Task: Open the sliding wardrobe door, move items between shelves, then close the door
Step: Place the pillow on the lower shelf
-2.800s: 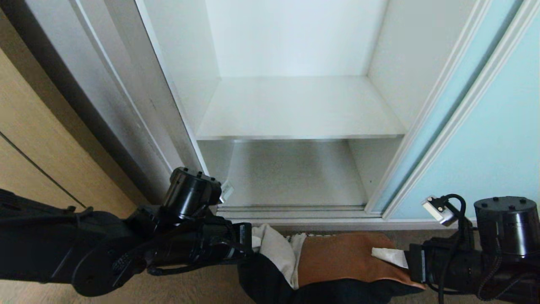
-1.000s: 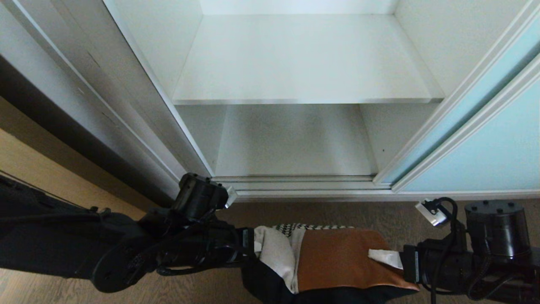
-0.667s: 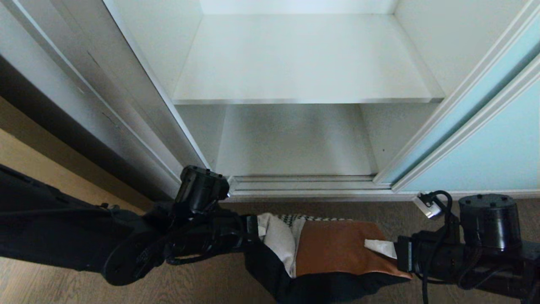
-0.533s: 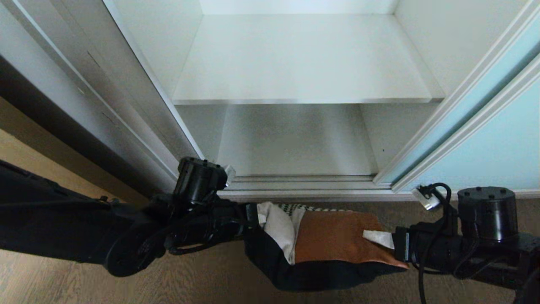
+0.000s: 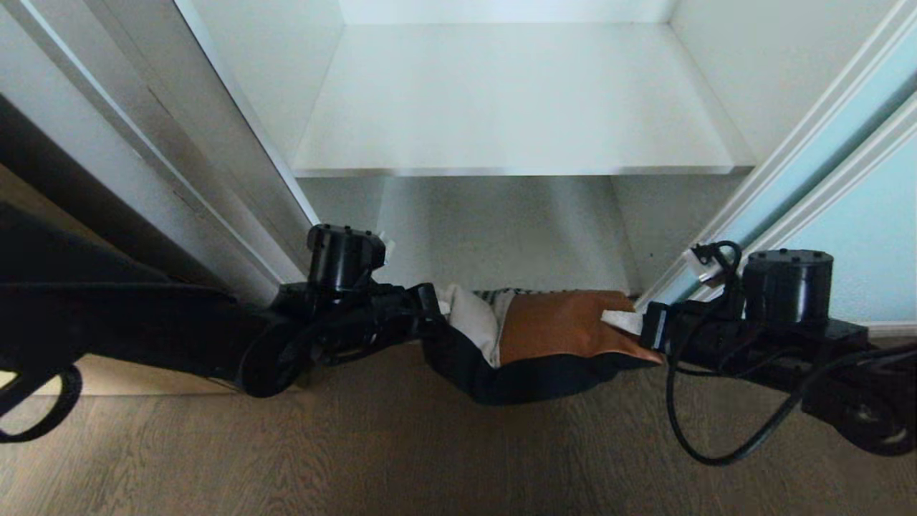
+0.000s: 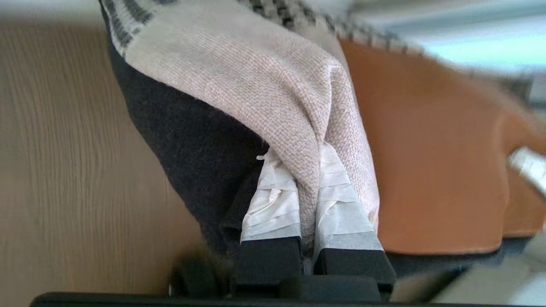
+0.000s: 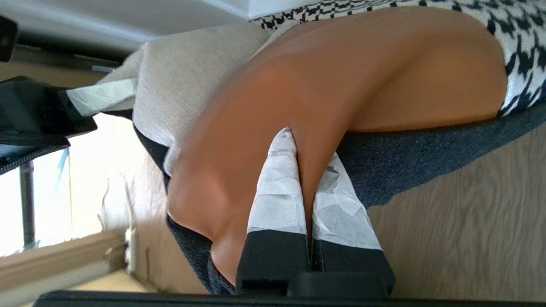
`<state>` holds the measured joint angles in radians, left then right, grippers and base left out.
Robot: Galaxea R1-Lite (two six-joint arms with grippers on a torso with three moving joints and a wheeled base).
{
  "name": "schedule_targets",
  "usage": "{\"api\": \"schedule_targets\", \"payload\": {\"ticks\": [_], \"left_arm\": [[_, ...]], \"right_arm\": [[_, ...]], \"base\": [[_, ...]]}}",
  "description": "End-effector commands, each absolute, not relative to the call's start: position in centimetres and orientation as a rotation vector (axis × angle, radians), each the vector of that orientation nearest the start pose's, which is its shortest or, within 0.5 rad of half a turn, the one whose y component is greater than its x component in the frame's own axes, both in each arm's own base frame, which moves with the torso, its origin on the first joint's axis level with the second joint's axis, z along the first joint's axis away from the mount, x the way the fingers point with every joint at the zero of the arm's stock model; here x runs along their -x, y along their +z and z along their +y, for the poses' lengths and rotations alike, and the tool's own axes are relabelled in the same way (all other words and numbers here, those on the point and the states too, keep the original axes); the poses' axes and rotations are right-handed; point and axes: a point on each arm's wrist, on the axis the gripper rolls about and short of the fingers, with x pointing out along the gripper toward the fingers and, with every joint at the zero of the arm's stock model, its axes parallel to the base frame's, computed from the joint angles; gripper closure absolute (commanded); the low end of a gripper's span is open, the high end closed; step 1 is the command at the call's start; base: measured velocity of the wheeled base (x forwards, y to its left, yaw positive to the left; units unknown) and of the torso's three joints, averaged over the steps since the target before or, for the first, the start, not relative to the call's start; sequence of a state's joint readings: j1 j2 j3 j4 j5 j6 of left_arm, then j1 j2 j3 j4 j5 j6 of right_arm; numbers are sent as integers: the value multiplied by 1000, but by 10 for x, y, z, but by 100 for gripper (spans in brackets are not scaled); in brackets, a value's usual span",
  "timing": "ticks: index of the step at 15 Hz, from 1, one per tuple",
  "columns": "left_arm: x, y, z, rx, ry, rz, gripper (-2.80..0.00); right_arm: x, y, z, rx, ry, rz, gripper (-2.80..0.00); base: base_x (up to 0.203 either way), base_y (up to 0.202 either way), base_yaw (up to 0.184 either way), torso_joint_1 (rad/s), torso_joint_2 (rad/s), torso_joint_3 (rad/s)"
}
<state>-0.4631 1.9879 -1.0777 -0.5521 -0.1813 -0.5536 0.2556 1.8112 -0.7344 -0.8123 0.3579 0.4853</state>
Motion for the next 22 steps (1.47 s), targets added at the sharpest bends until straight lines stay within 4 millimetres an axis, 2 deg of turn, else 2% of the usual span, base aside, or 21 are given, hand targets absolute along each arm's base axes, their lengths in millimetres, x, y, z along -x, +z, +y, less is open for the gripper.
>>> {"api": "schedule_targets", "payload": {"ticks": [1,4,7,9,11,13,15,20,22], "left_arm": [[-372,119,-178,489,-499,496,0],[-391,116,-177,504,-502,415,0],[-400,120,-180,515,-527,324,0],[-402,115,-181,505,-532,324,0],[-411,91,-183,489,-517,369,0],[-417,65,-183,478,-494,428,0],[-417,54,-182,472,-480,480,0],[-417,32,-182,451,-430,633,0],[-418,45,-182,460,-439,592,0]], "right_arm": [[-343,117,91,-489,507,431,0],[-370,102,86,-479,502,342,0],[-379,95,83,-450,516,253,0],[-382,90,82,-444,514,239,0],[-391,70,78,-436,493,275,0],[-399,36,77,-419,468,350,0],[-399,11,75,-382,417,409,0],[-399,-3,74,-380,386,516,0],[-398,12,73,-378,386,478,0]], "base": [[0,0,0,0,0,0],[0,0,0,0,0,0],[0,0,0,0,0,0],[0,0,0,0,0,0],[0,0,0,0,0,0],[0,0,0,0,0,0],[0,0,0,0,0,0],[0,0,0,0,0,0],[0,0,0,0,0,0]]}}
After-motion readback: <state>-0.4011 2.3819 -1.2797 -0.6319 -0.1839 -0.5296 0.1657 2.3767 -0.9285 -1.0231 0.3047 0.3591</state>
